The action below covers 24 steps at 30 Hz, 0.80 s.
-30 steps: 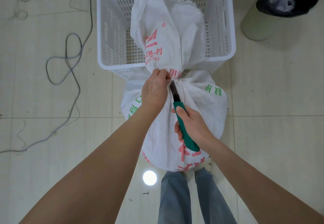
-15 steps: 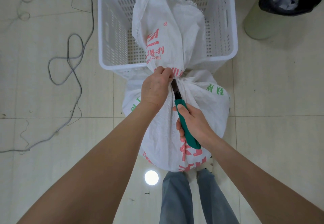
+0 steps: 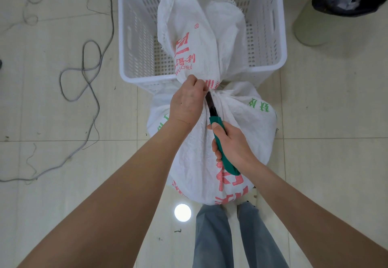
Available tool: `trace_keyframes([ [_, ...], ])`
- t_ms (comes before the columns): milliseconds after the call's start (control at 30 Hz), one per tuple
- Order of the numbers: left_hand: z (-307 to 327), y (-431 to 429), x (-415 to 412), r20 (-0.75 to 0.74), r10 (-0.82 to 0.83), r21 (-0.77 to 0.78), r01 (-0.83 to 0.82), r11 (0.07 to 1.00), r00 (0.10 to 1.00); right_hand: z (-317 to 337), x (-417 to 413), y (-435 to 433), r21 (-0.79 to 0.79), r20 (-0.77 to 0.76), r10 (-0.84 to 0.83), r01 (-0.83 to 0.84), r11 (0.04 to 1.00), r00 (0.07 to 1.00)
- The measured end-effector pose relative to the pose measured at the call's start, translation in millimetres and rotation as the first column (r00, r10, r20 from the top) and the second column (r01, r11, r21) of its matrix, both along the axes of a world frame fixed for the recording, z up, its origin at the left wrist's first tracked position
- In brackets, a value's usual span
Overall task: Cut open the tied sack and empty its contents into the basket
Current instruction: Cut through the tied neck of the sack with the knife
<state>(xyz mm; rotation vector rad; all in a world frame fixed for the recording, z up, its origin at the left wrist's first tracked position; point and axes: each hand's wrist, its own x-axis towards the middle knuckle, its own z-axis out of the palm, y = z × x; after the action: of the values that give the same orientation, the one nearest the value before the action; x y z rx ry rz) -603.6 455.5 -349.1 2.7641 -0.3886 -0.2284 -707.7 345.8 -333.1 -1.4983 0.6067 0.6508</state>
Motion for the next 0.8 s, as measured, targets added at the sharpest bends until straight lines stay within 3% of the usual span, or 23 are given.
trace_keyframes([
  [233, 1, 0, 0, -0.041, 0.025, 0.047, -0.024, 0.999, 0.999, -9, 0, -4, -0.147, 0.021, 0.098, -0.094, 0.985, 0.995],
  [467, 2, 1, -3, -0.025, 0.054, -0.02, -0.055, 0.998, 0.998, -18, -1, 0, -0.363, 0.065, 0.201, -0.165, 0.917, 0.977],
  [633, -1, 4, -6, -0.011, 0.084, -0.177, -0.085, 0.98, 0.996, -18, -5, 3, -0.334, 0.113, 0.16, -0.114, 0.936, 0.981],
  [800, -5, 4, -5, 0.026, 0.099, -0.184, -0.093, 0.979, 0.995, -17, -2, 8, -0.301, 0.119, 0.122, -0.081, 0.95, 0.985],
])
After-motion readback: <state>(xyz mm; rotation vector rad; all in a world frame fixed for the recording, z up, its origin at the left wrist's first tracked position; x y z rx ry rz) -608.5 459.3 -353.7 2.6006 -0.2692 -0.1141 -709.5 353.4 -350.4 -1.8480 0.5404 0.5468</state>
